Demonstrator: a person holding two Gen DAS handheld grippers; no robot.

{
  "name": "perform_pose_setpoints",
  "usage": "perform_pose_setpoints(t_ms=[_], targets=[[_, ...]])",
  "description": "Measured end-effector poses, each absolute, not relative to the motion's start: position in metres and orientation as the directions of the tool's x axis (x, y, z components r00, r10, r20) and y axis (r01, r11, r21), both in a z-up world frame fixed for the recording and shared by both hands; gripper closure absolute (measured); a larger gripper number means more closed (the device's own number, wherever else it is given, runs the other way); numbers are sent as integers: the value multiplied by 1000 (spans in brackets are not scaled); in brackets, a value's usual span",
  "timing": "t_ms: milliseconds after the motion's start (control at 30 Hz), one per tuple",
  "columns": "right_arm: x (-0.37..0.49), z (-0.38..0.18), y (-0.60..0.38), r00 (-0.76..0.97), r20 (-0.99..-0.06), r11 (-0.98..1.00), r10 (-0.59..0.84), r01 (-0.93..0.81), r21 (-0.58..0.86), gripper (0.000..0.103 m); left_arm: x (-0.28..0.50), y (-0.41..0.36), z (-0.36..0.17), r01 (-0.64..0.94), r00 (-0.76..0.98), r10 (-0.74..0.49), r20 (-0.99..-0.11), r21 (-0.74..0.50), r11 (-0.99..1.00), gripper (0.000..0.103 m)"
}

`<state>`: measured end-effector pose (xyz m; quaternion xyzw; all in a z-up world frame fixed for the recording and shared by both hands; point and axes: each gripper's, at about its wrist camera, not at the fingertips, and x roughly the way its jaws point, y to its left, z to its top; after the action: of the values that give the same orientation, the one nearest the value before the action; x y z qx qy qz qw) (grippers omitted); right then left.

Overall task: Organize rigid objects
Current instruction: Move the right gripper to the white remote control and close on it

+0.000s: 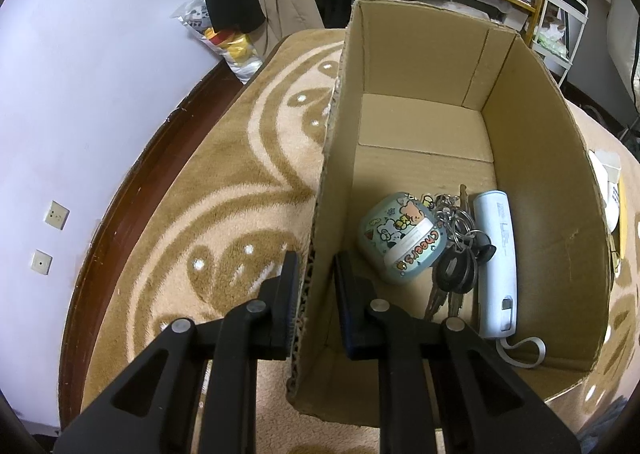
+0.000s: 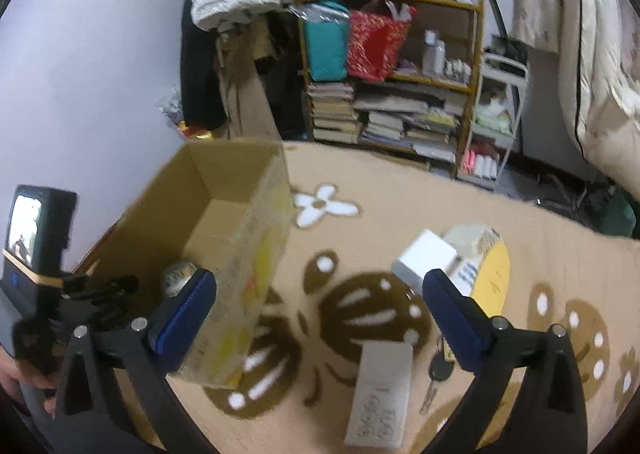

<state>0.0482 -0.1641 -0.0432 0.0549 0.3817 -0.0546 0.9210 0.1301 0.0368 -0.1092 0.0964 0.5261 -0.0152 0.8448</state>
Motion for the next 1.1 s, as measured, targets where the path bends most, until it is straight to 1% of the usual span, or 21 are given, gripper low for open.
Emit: perform_pose_setpoints(t_ms=[233,300,467,600,767,900,967,1033,1100], targets=[[40,-73,-179,648,-755,975,-105,216,49,0,131,35,-111,128,440,89,-894,161,979,85],[39,-84,-180,625,-776,974,-87,219,66,0,131,36,-111,127,439,87,-894,158,979,85],[37,-111,-182,571,-816,970,-96,237,52,0,132,36,-111,129,439,87,-894,159,979,85],[33,-128,-191,541,-837,959,-79,272,86,0,132,36,-110,129,440,83,-894,155,979,85],[31,-145,-197,489,-869,950,-78,301,84,1,130,37,-110,129,441,80,-894,152,980,85],[31,-156,-199,463,-884,948,-66,307,90,10,130,37,-110,130,441,81,-894,153,980,85],[31,-159,-199,456,-888,946,-61,311,94,19,130,37,-110,130,442,81,-894,153,980,85],[30,-161,-199,451,-889,944,-74,318,83,21,130,37,-110,129,441,80,-894,152,980,85],[30,-161,-200,455,-887,944,-81,322,78,31,130,37,-110,129,440,81,-894,152,980,85]])
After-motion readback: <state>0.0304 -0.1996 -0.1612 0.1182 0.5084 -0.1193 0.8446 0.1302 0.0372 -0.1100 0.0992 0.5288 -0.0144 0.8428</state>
